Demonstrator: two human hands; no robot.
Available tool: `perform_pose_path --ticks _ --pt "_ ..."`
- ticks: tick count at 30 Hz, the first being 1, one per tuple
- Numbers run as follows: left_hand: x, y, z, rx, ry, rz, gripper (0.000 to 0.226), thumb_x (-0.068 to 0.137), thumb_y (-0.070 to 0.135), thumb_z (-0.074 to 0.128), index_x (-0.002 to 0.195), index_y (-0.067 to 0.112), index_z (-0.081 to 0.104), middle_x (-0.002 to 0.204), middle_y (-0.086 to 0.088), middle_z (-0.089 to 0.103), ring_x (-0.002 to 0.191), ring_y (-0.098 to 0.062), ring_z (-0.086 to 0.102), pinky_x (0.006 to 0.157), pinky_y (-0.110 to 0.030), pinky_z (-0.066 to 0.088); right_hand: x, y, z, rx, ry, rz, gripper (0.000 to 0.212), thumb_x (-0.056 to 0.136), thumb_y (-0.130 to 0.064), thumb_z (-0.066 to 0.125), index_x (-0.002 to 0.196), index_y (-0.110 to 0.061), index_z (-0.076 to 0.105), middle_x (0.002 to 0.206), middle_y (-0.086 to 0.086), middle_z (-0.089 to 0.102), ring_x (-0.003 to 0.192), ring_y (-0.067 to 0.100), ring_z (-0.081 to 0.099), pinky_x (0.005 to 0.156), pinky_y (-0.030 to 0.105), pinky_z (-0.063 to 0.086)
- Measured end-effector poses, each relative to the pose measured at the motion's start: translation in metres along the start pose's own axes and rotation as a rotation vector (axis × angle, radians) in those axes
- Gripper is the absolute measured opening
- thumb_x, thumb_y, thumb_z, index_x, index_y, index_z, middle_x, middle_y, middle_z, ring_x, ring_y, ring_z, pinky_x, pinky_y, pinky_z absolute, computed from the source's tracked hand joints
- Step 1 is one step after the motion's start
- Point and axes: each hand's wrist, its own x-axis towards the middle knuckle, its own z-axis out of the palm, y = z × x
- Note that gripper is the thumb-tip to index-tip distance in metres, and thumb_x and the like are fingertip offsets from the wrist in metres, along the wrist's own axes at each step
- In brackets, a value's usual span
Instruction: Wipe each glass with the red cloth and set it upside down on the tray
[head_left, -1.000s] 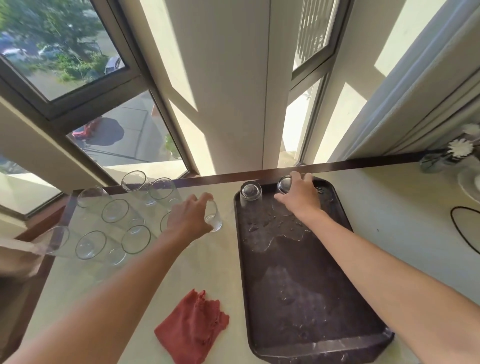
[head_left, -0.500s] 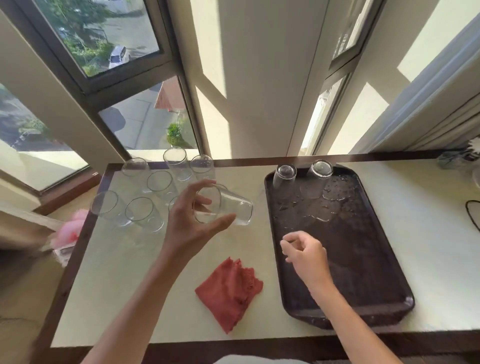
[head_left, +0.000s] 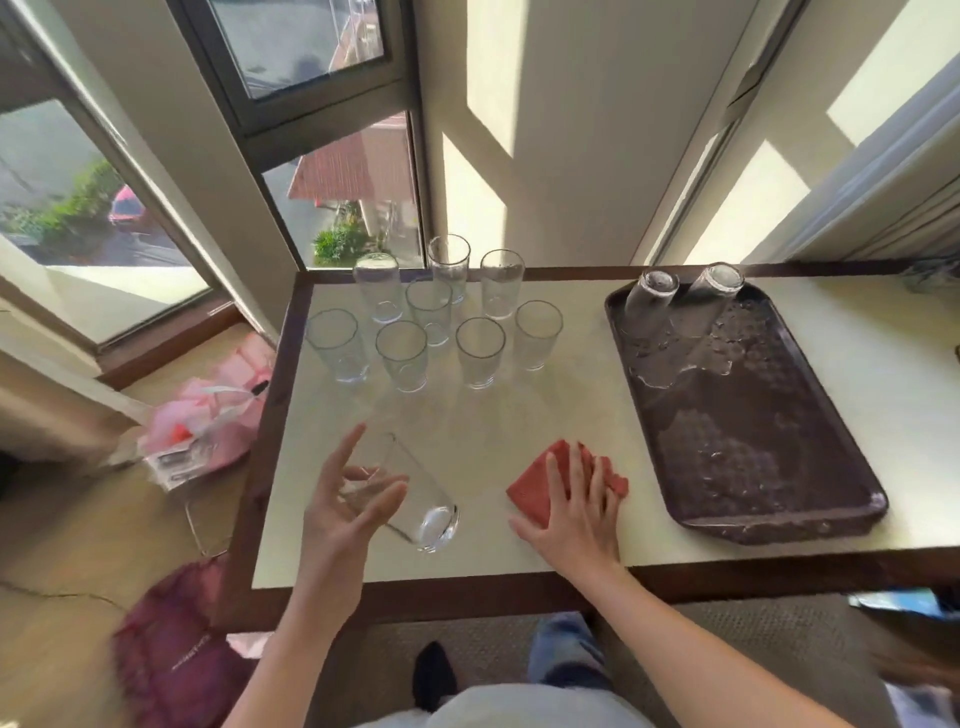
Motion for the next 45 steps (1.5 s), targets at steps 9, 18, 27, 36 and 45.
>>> perform_pose_path --ticks 9,18,27,36,45 --pt "-0.015 -0.006 -0.016 -0.236 0.103 -0.192 0.101 0.056 0.038 0.092 0.142 0.033 0.039 0.098 -0.003 0.064 0.093 -0.026 0.07 0.102 -0.048 0.044 -0.023 -0.013 0.031 0.274 0.263 0.059 0.047 0.101 -0.032 0.04 0.141 -0.009 0.05 0.154 0.014 0.038 0.144 0.041 0.029 0.116 0.053 0.026" --pt "-0.018 -0.003 0.051 -0.377 0.013 -0.36 0.077 0.059 0.04 0.077 0.13 0.022 0.052 0.093 0.0 0.072 0.094 -0.026 0.067 0.079 -0.037 0.048 -0.054 -0.039 -0.091 1.826 -0.042 0.511 0.027 0.104 -0.028 0.041 0.118 -0.017 0.061 0.111 0.016 0.071 0.103 0.037 0.068 0.093 0.058 0.052" --pt "-0.028 0.011 0.117 -0.17 -0.107 -0.289 0.058 0.084 0.051 0.061 0.137 0.031 0.05 0.125 -0.005 0.068 0.112 -0.019 0.068 0.08 -0.041 0.058 -0.086 -0.065 -0.123 1.188 0.097 -0.261 0.062 0.096 -0.043 0.038 0.154 -0.039 0.017 0.156 -0.021 0.027 0.137 -0.013 0.031 0.101 0.004 0.033" --pt "-0.038 0.018 0.152 -0.084 -0.105 -0.126 0.041 0.087 0.037 0.064 0.123 0.02 0.057 0.108 -0.006 0.074 0.103 -0.024 0.071 0.085 -0.036 0.057 -0.048 -0.043 -0.159 1.523 0.018 -0.115 0.051 0.093 -0.054 0.043 0.137 -0.03 0.05 0.104 0.009 0.072 0.099 0.042 0.066 0.088 0.06 0.053" --pt "-0.026 0.029 0.141 -0.125 -0.114 -0.165 0.063 0.083 0.052 0.066 0.135 0.023 0.046 0.108 -0.004 0.074 0.096 -0.018 0.072 0.074 -0.028 0.057 -0.064 -0.046 -0.152 1.291 0.056 -0.196 0.054 0.09 -0.038 0.039 0.144 -0.038 0.036 0.107 -0.008 0.071 0.094 0.014 0.068 0.085 0.043 0.058"
